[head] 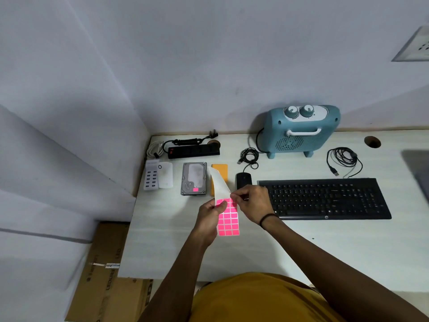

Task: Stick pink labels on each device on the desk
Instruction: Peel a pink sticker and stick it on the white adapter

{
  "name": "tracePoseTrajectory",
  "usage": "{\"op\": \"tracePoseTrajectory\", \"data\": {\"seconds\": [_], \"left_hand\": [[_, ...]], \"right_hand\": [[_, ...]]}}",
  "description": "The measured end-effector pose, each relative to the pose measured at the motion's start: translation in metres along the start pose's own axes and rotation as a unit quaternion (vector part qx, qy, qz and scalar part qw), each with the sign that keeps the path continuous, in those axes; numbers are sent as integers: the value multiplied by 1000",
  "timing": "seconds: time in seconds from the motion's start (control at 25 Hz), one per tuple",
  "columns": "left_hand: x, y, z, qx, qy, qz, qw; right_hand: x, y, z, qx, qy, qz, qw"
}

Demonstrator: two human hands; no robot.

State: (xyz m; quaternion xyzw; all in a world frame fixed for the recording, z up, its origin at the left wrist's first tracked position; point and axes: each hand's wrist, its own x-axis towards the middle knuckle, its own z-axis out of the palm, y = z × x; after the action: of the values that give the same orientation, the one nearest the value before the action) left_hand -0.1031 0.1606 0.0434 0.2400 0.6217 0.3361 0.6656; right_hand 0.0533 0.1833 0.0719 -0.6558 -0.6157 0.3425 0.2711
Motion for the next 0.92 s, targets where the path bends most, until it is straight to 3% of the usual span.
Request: {"op": "tracePoseTrajectory", "data": {"seconds": [0.16, 0.36, 0.68, 0.92], "left_hand": [[7, -7, -3, 36, 27, -13, 999], [18, -46, -18, 222, 45, -75, 971], [14, -75, -32, 326, 59, -100, 938], [16, -68, -51, 370, 76, -80, 922]], "right_hand": [[3, 10, 0, 126, 25, 139, 982], [-4, 27, 2, 266, -5, 255, 930], [-18, 33, 4, 379, -51, 322, 866], [-15, 14, 20, 376, -102, 335, 858]]}}
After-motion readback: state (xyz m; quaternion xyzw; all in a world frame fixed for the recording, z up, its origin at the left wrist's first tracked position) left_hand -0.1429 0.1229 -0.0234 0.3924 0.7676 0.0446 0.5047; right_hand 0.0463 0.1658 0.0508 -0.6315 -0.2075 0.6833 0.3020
